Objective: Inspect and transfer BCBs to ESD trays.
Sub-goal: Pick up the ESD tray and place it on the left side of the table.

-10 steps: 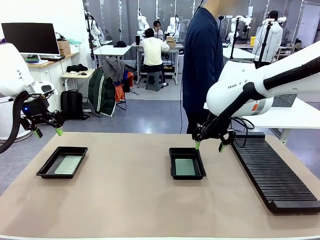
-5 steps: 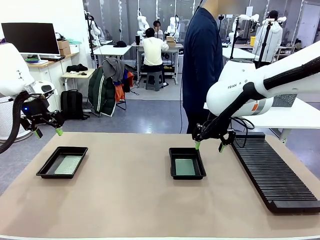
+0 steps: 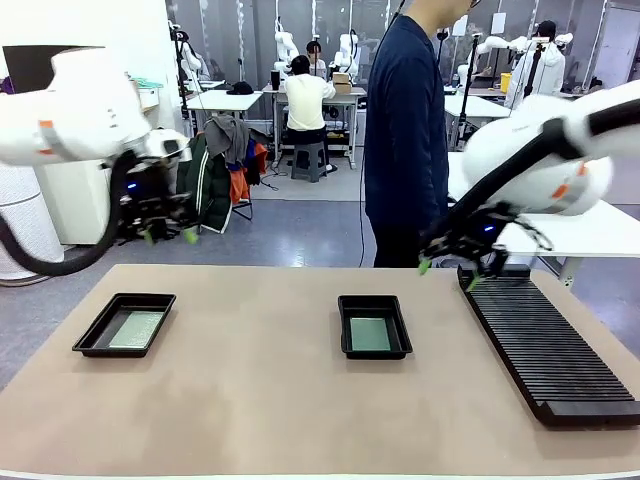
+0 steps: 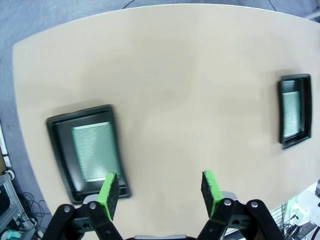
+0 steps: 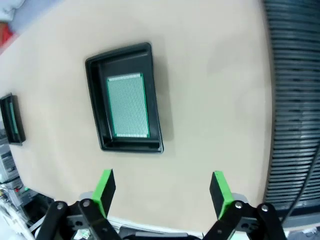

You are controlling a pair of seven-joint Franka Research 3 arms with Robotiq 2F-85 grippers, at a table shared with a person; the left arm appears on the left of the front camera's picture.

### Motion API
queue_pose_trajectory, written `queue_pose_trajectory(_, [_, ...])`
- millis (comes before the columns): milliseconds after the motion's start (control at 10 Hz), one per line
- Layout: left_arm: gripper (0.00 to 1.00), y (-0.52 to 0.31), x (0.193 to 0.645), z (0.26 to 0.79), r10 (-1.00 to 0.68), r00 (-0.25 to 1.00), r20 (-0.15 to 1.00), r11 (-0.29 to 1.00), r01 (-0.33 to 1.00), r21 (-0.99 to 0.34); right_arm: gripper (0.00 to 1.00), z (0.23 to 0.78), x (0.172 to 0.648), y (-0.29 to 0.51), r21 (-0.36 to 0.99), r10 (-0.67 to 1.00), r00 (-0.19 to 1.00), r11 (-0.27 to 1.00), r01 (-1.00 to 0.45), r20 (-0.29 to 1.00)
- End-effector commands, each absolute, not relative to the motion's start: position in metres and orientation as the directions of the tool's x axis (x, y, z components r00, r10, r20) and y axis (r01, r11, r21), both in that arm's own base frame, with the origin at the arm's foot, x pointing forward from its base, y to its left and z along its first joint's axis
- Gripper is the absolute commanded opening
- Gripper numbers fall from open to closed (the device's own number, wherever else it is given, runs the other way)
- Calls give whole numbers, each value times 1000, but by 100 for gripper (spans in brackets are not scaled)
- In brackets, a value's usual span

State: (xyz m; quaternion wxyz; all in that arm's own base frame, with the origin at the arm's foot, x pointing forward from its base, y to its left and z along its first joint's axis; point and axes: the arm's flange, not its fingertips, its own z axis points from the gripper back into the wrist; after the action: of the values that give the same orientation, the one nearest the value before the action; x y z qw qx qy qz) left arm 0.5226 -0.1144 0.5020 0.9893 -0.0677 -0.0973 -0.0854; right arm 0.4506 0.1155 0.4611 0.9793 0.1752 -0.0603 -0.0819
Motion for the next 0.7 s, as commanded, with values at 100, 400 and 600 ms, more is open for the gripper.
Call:
queue_pose_trajectory(100, [88, -199, 515, 504, -148, 974, 171, 984, 162, -74, 100, 486, 436, 23, 502, -252, 966, 844, 191, 57])
queue_pose_trajectory(400, [88, -313, 498, 482, -189, 964, 188, 979, 199, -37, 100, 495, 446, -54, 587, -264, 964, 785, 198, 27])
queue_pose_trajectory(600, [88, -369, 494, 455, -162, 972, 170, 985, 169, -30, 100, 490, 456, -86, 605, -273, 962, 769, 206, 20])
